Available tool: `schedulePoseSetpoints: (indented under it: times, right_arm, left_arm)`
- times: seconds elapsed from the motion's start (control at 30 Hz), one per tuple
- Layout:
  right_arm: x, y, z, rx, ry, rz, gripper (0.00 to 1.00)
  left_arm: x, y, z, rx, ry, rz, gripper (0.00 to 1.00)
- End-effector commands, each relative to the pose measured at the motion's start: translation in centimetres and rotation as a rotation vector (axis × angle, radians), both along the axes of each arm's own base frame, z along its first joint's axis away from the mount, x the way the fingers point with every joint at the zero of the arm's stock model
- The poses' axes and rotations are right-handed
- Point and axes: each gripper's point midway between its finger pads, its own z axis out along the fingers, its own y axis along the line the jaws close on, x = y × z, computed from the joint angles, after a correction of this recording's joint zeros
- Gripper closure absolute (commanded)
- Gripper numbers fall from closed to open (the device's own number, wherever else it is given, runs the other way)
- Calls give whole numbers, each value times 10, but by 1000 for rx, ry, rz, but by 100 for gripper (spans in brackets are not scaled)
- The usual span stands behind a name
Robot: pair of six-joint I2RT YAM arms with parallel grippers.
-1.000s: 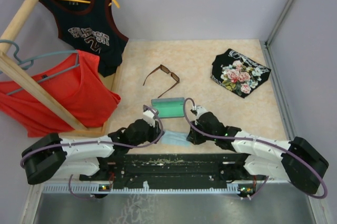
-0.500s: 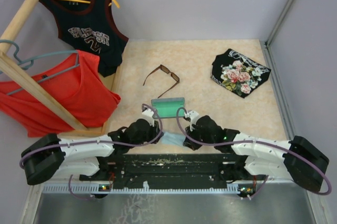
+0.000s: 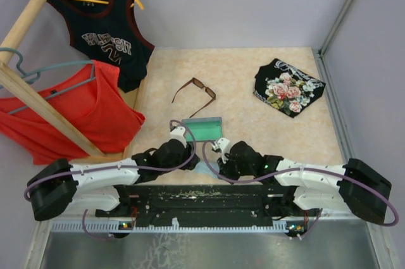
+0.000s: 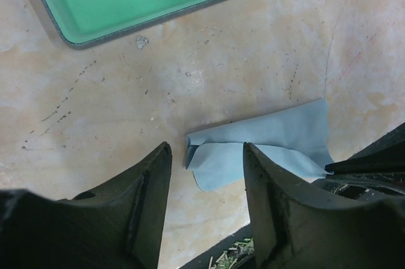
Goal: Organize the sunglasses
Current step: Fold the glasses cleaning cloth at the center of the board.
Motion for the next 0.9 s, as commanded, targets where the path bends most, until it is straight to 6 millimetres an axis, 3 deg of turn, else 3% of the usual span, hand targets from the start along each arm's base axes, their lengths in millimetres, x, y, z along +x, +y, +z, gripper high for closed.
schedulePoseSetpoints:
  times: [0.0,0.2,0.53,0.87]
  right_arm:
    - [9,19,23,50,-67,33,100]
    - [10,19,21,44,-66,29,100]
    - [11,16,19,36,-69,14,100]
    - [14,15,18,30,-75,-3,100]
  left_arm:
    - [5,-5,5,8,43,46,42]
    - [8,-12,0,60,92,63,41]
    - [9,-2,-22,188,147,105,48]
    - [1,-5,-19,164,139,60,58]
